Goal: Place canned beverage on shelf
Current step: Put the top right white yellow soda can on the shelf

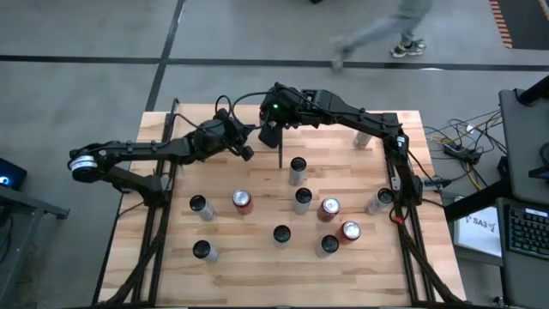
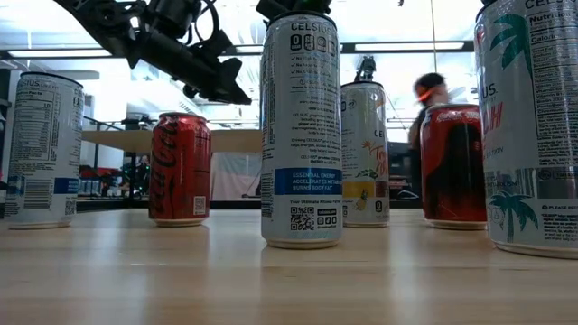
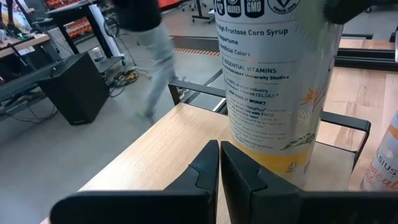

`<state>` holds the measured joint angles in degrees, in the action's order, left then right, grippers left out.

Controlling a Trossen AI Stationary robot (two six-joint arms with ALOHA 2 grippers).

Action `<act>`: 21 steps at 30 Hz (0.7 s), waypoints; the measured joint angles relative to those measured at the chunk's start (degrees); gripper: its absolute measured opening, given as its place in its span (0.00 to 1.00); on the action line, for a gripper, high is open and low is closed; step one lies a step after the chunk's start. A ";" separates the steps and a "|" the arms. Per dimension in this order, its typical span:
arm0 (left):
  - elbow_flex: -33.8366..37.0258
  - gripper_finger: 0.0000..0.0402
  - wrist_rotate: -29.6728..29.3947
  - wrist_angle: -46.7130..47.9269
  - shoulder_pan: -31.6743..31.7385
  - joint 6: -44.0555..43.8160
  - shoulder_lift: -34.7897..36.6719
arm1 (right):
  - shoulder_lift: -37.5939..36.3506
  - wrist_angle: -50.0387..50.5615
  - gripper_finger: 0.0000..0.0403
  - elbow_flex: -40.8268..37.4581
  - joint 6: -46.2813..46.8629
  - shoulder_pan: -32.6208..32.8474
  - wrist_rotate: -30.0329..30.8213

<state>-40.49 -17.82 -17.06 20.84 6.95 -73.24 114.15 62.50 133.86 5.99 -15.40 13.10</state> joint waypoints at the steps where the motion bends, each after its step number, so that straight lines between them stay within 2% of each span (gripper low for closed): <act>1: 0.00 0.00 0.00 0.02 0.00 0.01 0.06 | 0.00 0.00 0.73 0.00 -0.02 0.00 0.00; 21: 0.00 0.00 0.00 2.41 -0.02 0.01 4.01 | -0.02 -0.28 0.73 0.03 -0.11 -0.13 0.28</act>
<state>-40.49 -17.82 -14.65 20.82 6.96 -69.23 114.13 62.22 133.89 5.88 -15.53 13.39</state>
